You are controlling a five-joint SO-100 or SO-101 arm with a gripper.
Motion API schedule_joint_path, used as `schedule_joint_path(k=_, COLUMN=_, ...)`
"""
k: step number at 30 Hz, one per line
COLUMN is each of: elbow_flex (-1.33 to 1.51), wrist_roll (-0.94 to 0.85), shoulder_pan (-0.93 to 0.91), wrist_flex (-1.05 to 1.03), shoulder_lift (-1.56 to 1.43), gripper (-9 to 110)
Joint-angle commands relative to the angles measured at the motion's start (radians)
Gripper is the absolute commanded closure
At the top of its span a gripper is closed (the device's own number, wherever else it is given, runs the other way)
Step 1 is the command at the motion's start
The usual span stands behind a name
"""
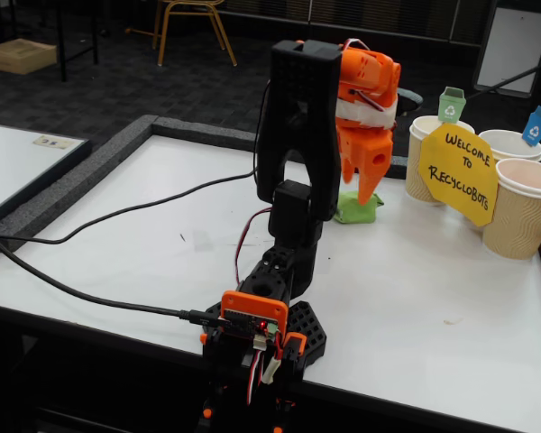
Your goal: Sort rubbish by color.
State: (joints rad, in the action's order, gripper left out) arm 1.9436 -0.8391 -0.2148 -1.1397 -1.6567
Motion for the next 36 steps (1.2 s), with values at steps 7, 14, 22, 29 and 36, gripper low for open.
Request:
schedule_joint_path(k=7, elbow_flex=-0.014, wrist_roll=0.021, shoulder_pan=-0.003, wrist_flex=0.055, shoulder_lift=0.046, gripper=75)
schedule_joint_path(k=14, elbow_flex=-0.074, wrist_roll=0.021, shoulder_pan=-0.011, wrist_flex=0.091, shoulder_lift=0.141, gripper=84)
schedule_joint_path(k=22, elbow_flex=-0.129, wrist_roll=0.023, shoulder_pan=-0.012, wrist_flex=0.067, shoulder_lift=0.141, gripper=101)
schedule_joint_path(k=29, elbow_flex=-0.222, wrist_roll=0.023, shoulder_pan=-0.006, wrist_flex=-0.063, shoulder_lift=0.074, gripper=101)
schedule_joint_path(k=36, elbow_flex=-0.293, wrist_roll=0.023, shoulder_pan=0.011, wrist_flex=-0.230, shoulder_lift=-0.130, gripper=101)
